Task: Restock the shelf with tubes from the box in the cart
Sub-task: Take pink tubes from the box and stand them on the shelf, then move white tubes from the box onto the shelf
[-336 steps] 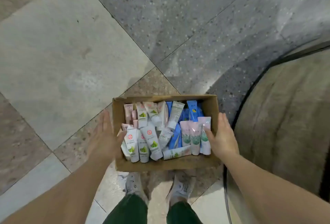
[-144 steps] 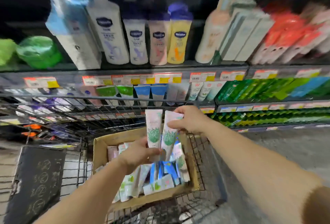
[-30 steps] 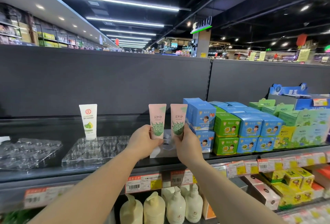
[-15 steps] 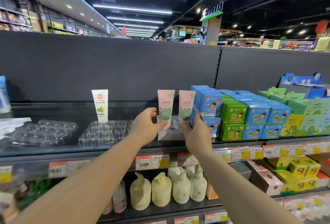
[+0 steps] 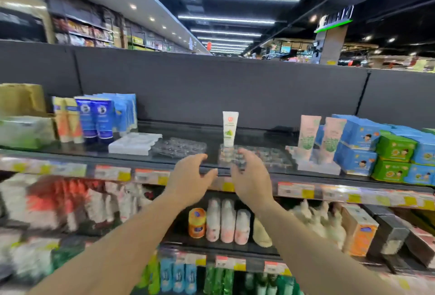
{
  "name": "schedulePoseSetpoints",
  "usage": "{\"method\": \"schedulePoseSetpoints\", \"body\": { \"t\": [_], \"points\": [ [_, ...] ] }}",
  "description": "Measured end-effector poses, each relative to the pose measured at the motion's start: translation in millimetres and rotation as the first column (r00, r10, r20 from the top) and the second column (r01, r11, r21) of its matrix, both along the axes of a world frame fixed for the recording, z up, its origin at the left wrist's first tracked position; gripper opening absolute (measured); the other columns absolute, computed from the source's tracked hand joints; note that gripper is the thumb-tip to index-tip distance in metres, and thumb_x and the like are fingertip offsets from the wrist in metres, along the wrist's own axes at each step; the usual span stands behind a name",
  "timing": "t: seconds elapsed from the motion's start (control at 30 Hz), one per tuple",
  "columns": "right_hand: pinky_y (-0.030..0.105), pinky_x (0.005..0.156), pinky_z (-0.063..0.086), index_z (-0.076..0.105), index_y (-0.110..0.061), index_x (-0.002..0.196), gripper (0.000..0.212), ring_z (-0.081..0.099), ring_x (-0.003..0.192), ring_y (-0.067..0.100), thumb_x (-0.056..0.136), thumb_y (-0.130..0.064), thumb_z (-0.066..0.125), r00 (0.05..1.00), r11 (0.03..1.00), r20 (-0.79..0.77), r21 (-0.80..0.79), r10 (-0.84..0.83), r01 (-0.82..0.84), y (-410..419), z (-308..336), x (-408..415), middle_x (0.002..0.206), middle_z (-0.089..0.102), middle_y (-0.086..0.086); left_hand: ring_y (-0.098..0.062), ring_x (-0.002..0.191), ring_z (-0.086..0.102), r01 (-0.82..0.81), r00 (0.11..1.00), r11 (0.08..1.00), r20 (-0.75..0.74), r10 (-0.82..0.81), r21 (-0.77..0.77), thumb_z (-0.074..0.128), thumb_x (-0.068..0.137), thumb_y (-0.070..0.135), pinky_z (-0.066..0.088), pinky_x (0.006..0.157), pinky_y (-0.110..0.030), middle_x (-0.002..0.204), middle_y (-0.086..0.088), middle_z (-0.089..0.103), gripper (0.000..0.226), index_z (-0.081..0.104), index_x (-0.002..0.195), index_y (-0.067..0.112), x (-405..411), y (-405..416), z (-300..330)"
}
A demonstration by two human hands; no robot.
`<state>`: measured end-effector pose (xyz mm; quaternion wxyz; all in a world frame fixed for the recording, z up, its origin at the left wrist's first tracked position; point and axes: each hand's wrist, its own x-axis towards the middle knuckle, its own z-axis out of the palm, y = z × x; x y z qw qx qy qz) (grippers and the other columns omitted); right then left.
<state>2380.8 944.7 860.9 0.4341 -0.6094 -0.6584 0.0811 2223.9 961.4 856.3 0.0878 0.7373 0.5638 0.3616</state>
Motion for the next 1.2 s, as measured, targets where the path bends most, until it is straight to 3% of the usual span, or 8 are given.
{"method": "schedulePoseSetpoints", "body": {
  "t": [0.13, 0.2, 0.3, 0.43, 0.63, 0.9, 1.07, 1.2],
  "points": [
    [0.029, 0.114, 0.025, 0.037, -0.017, 0.146, 0.051, 0.033, 0.139, 0.017, 0.098, -0.033, 0.049, 0.958, 0.964, 0.122, -0.091, 0.258, -0.248, -20, -27, -168, 0.15, 0.04, -0.001, -0.024, 0.115, 0.057, -0.214, 0.97, 0.975, -0.133, 0.204, -0.066, 0.048, 0.085, 0.058, 0.046, 0.094, -0.035, 0.125, -0.002, 0.061, 0.051, 0.056, 0.124, 0.025, -183, -57, -21],
    [0.039, 0.115, 0.025, 0.034, -0.016, 0.147, 0.057, 0.029, 0.141, 0.024, 0.097, -0.04, 0.049, 0.906, 0.931, 0.227, -0.164, 0.358, -0.326, -34, -41, -257, 0.152, 0.035, 0.005, -0.028, 0.127, 0.048, -0.385, 0.892, 0.919, -0.287, 0.348, -0.081, 0.042, 0.082, 0.062, 0.04, 0.104, -0.038, 0.139, -0.006, 0.052, 0.065, 0.051, 0.134, 0.024, -274, -93, -32],
    [0.044, 0.12, 0.012, 0.016, -0.018, 0.153, 0.067, 0.011, 0.147, 0.029, 0.097, -0.046, 0.042, 0.804, 0.882, 0.366, -0.246, 0.468, -0.402, -64, -51, -381, 0.16, 0.016, 0.009, -0.028, 0.138, 0.034, -0.597, 0.734, 0.797, -0.466, 0.495, -0.093, 0.038, 0.086, 0.067, 0.032, 0.111, -0.044, 0.151, -0.003, 0.037, 0.069, 0.039, 0.142, 0.026, -388, -154, -40],
    [0.044, 0.118, 0.006, 0.008, -0.023, 0.154, 0.071, 0.0, 0.149, 0.028, 0.097, -0.049, 0.042, 0.653, 0.771, 0.41, -0.322, 0.636, -0.549, -101, -48, -515, 0.162, 0.006, 0.005, -0.028, 0.141, 0.027, -0.748, 0.588, 0.663, -0.507, 0.63, -0.042, 0.042, 0.088, 0.064, 0.026, 0.114, -0.044, 0.155, -0.001, 0.03, 0.069, 0.031, 0.146, 0.028, -500, -220, -49],
    [0.048, 0.119, 0.008, 0.018, -0.024, 0.152, 0.068, 0.001, 0.149, 0.027, 0.095, -0.046, 0.048, 0.537, 0.673, 0.413, -0.356, 0.736, -0.649, -121, -70, -661, 0.162, 0.009, 0.003, -0.025, 0.148, 0.012, -0.869, 0.467, 0.488, -0.47, 0.749, -0.086, 0.042, 0.091, 0.061, 0.013, 0.118, -0.047, 0.161, -0.001, 0.016, 0.069, 0.026, 0.15, 0.028, -610, -261, -70],
    [0.048, 0.12, 0.005, 0.012, -0.025, 0.153, 0.069, -0.003, 0.149, 0.027, 0.097, -0.044, 0.046, 0.493, 0.6, 0.342, -0.438, 0.8, -0.67, -48, -113, -800, 0.163, 0.003, 0.004, -0.025, 0.149, 0.008, -0.902, 0.424, 0.408, -0.479, 0.769, -0.144, 0.044, 0.092, 0.06, 0.009, 0.121, -0.048, 0.162, -0.002, 0.013, 0.072, 0.021, 0.151, 0.028, -746, -210, -102],
    [0.047, 0.119, 0.011, 0.013, -0.028, 0.153, 0.069, 0.005, 0.148, 0.028, 0.096, -0.042, 0.05, 0.494, 0.589, 0.323, -0.504, 0.807, -0.632, 14, -143, -852, 0.161, 0.011, 0.004, -0.027, 0.148, 0.011, -0.891, 0.453, 0.392, -0.49, 0.744, -0.229, 0.048, 0.09, 0.061, 0.011, 0.12, -0.048, 0.161, -0.003, 0.015, 0.076, 0.021, 0.152, 0.026, -818, -167, -130],
    [0.046, 0.116, 0.016, 0.019, -0.025, 0.152, 0.067, 0.01, 0.147, 0.028, 0.095, -0.039, 0.052, 0.517, 0.58, 0.292, -0.574, 0.805, -0.578, 42, -176, -873, 0.159, 0.016, 0.008, -0.028, 0.148, 0.013, -0.842, 0.539, 0.424, -0.512, 0.669, -0.333, 0.053, 0.088, 0.06, 0.015, 0.119, -0.047, 0.161, -0.004, 0.016, 0.079, 0.023, 0.151, 0.024, -855, -141, -167]
  ]
}}
